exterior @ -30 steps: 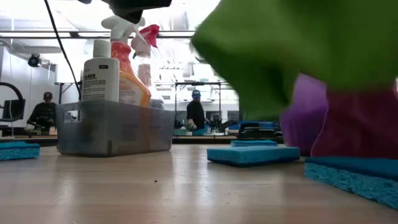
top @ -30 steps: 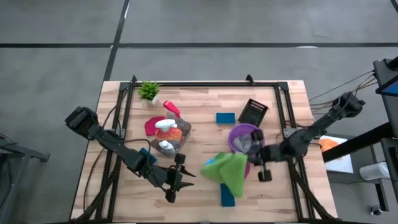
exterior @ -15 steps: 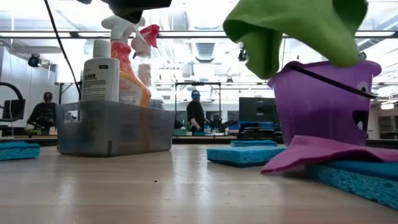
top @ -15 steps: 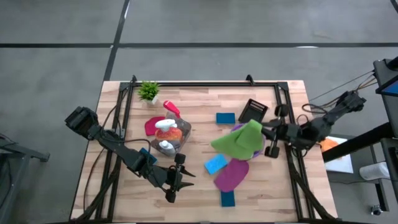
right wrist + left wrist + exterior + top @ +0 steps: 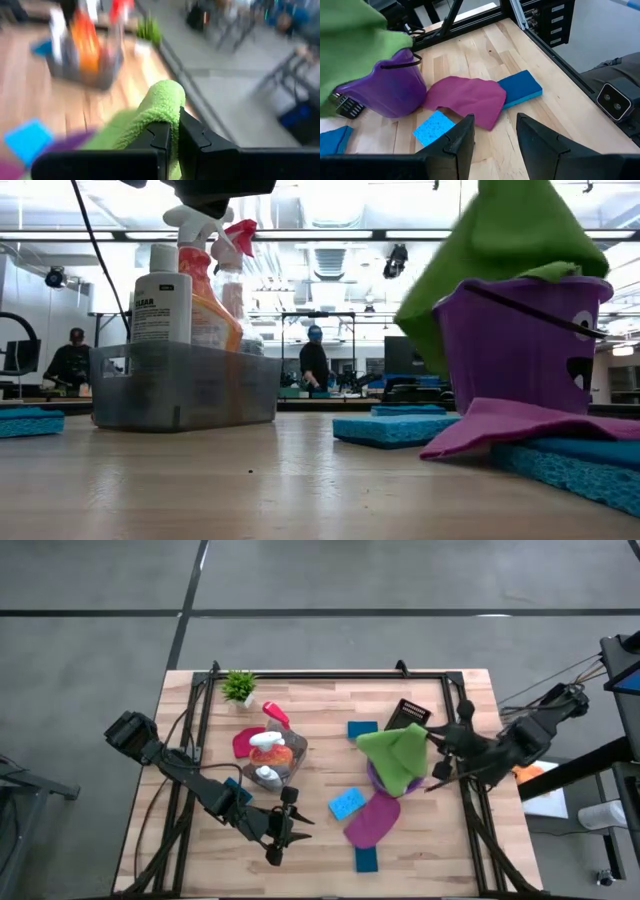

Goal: Pick & Place Kitchen Items
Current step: Put the green microfiber cloth into the purple bucket

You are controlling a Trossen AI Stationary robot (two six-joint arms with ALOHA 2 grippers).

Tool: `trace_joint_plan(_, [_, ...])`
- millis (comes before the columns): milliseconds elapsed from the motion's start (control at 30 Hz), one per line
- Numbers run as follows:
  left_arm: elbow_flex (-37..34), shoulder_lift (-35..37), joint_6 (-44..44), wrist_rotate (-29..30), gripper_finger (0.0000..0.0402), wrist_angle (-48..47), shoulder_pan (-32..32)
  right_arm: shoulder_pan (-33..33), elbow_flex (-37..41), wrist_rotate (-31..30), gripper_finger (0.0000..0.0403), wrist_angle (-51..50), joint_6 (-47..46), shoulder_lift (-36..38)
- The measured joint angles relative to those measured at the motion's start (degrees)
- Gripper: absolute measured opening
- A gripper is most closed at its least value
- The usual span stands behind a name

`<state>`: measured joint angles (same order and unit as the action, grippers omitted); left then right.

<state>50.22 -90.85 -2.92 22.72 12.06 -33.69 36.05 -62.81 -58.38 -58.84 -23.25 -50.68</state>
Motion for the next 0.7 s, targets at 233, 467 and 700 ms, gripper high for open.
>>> trace_joint_plan(233, [0.0, 0.0, 0.07, 0.0, 0.0148, -0.03, 0.0, -0.33, 0.16, 13.59, 0.0018, -11.46, -12.96, -7.88])
trace_joint_plan(467, [0.0, 0.0, 0.2, 0.0, 0.0148, -0.01, 0.0, -3.97, 0.2, 21.87, 0.0018, -11.14, -12.86, -17.23])
trace_joint_plan(700, [0.01, 0.0, 0.35, 0.0, 0.0147, 0.01, 0.0, -10.12, 0.99, 35.28, 0.0018, -3.96, -3.05, -25.53])
